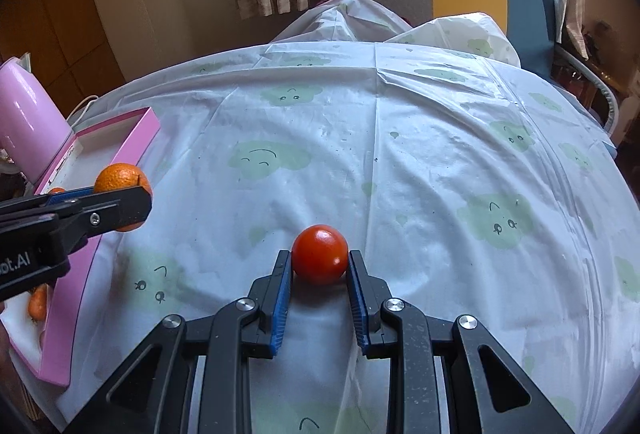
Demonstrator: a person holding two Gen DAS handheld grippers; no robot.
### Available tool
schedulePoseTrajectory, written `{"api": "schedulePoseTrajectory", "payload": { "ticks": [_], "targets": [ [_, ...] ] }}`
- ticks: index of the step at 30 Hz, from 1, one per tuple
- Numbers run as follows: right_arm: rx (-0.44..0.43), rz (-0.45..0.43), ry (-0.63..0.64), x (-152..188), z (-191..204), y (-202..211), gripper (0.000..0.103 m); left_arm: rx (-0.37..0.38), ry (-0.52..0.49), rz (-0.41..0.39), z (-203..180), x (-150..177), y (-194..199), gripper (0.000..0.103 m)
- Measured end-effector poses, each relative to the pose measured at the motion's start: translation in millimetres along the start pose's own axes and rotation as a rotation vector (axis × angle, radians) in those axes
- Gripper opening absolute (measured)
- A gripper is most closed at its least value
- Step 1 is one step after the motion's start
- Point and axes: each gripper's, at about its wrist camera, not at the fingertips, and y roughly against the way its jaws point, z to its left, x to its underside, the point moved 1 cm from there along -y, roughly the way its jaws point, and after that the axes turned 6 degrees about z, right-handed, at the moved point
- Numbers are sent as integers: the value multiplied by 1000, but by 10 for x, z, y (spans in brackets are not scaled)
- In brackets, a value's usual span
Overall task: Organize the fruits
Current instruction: 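Carry the tangerine into the pink tray and open the left tool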
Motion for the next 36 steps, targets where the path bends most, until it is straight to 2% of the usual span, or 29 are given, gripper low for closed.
{"api": "schedulePoseTrajectory", "payload": {
  "ticks": [10, 16, 21, 27, 32, 36],
  "targets": [
    [16, -5, 23, 142, 108, 84, 27, -9, 9, -52, 92, 178, 288, 37],
    [35, -6, 37, 173, 143, 91, 27, -31, 35, -87, 294, 293, 489, 37],
    [49, -3, 40, 171, 167, 89, 27, -62, 73, -120, 598, 438, 690, 37],
    [73, -1, 54, 168, 202, 80, 27, -99, 163, -137, 1140, 702, 886, 37],
    [85, 2, 56, 155, 225, 67, 27, -121, 234, -115, 1554, 958, 941, 37],
    [90, 6, 55, 143, 247, 64, 27, -123, 273, -91, 1721, 1118, 885, 37]
  ]
}}
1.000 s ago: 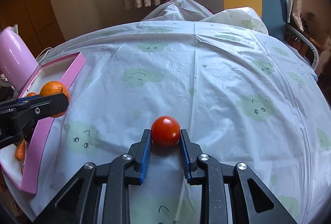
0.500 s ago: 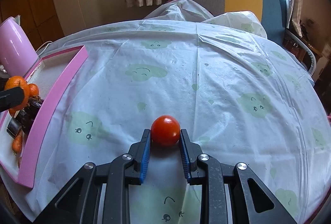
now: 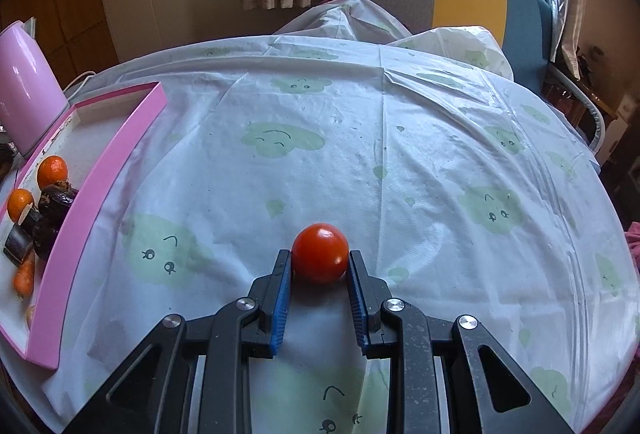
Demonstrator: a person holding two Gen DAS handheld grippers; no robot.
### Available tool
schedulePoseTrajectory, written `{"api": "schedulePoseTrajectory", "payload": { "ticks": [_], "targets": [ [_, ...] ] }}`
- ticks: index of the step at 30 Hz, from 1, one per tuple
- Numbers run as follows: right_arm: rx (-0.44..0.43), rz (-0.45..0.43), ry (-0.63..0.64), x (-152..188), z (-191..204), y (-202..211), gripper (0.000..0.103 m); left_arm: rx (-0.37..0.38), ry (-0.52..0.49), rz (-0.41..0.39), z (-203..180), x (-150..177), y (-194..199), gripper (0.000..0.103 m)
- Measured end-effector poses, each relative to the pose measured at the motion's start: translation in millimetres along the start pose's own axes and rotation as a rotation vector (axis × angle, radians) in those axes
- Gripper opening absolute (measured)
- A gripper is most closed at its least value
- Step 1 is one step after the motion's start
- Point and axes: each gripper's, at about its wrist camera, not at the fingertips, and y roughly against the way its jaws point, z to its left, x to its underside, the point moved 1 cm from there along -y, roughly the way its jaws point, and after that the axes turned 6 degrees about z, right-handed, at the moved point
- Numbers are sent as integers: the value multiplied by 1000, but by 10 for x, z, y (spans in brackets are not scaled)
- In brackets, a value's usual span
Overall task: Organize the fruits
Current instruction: 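Carry the tangerine into the pink tray and open the left tool, then lower the red tomato into the pink tray and open the right tool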
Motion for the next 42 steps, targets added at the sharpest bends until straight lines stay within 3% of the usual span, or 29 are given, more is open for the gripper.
{"api": "schedulePoseTrajectory", "payload": {
  "ticks": [8, 21, 42],
  "targets": [
    [2, 8, 20, -26, 68, 11, 27, 24, 27, 11, -57, -7, -145, 40],
    [-19, -4, 59, -63, 199, 88, 27, -10, 51, -27, -109, -93, -42, 43],
    [-345, -52, 296, -298, 1365, 494, 27, -35, 51, -63, -78, -103, 78, 49]
  ]
}}
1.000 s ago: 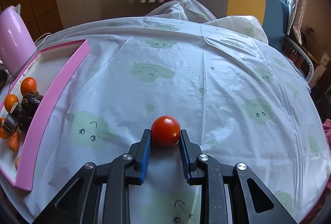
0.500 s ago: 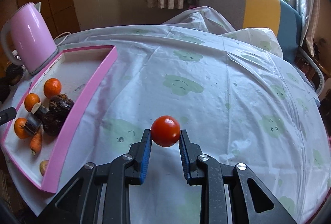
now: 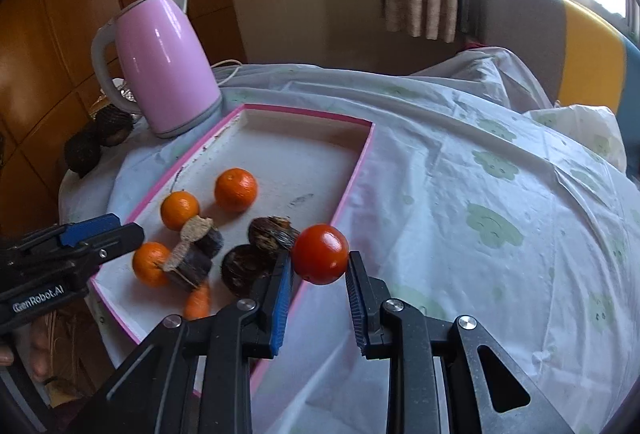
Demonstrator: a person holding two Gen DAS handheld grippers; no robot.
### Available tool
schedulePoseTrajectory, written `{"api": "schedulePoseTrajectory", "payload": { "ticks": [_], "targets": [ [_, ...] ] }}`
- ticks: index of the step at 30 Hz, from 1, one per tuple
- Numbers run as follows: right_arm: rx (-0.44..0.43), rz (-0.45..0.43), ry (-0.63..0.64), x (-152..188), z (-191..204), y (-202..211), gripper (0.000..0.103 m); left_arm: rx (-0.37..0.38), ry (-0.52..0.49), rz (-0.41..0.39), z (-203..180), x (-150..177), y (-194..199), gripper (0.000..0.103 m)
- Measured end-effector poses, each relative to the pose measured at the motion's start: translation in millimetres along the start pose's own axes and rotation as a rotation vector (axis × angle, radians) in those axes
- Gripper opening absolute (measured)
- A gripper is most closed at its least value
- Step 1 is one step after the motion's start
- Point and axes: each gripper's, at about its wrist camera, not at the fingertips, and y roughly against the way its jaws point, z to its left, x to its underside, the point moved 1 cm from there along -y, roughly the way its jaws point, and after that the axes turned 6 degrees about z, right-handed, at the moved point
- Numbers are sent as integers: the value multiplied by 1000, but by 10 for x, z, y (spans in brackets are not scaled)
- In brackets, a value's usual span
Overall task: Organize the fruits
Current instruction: 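Lower the red tomato into the pink tray and open the right tool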
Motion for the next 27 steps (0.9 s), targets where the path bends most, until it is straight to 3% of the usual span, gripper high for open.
{"api": "schedulePoseTrajectory", "payload": {
  "ticks": [10, 16, 27],
  "targets": [
    [-60, -3, 129, -241, 463, -101, 27, -11, 27, 0, 103, 2, -7, 52],
    [-50, 60, 162, -269, 526, -395, 27, -16, 37, 0, 146, -2, -24, 52],
    [-29, 61, 166, -309, 543, -555, 30, -30, 50, 4, 182, -13, -44, 53]
  ]
}}
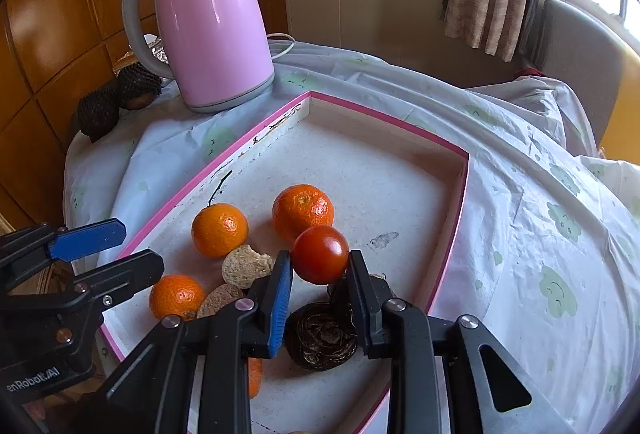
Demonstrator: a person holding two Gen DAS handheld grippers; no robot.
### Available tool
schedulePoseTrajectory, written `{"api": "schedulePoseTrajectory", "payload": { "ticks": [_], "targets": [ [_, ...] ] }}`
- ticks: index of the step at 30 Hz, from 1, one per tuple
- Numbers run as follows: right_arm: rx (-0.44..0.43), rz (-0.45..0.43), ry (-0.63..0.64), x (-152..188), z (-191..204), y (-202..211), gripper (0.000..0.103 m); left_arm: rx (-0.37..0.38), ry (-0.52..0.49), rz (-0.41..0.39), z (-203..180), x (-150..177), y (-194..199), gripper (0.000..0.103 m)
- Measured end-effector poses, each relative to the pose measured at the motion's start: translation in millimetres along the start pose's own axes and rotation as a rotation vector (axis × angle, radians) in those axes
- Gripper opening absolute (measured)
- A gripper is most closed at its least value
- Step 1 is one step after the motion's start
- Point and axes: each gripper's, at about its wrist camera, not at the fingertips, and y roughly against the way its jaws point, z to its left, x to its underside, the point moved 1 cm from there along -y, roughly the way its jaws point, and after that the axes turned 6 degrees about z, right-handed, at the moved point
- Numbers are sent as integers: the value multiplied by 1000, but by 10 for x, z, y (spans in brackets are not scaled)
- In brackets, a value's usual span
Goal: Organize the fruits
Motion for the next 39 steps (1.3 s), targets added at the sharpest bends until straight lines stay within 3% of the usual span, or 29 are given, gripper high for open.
{"api": "schedulePoseTrajectory", "payload": {
  "ticks": [2, 4, 14, 24, 30, 35, 39],
  "targets": [
    [-21, 3, -17, -9, -22, 9, 52, -6, -2, -5, -4, -1, 14, 55],
    [-39, 4, -49, 1, -59, 22, 58, -13, 2, -11, -7, -3, 29, 55],
    [-23, -45, -130, 133, -132, 258, 58, -51, 5, -53, -34, -3, 157, 58],
    [79, -134, -208, 348, -150, 632, 73, -117, -31, -145, -190, 42, 406, 58],
    [105, -142, -234, 503, -137, 728, 74, -163, -48, -180, -281, 74, 520, 64],
    [114, -142, -253, 599, -144, 750, 75, -147, -33, -244, -296, 115, 628, 64],
    [113, -146, -257, 634, -146, 769, 75, -180, -35, -252, -312, 121, 635, 64]
  ]
}}
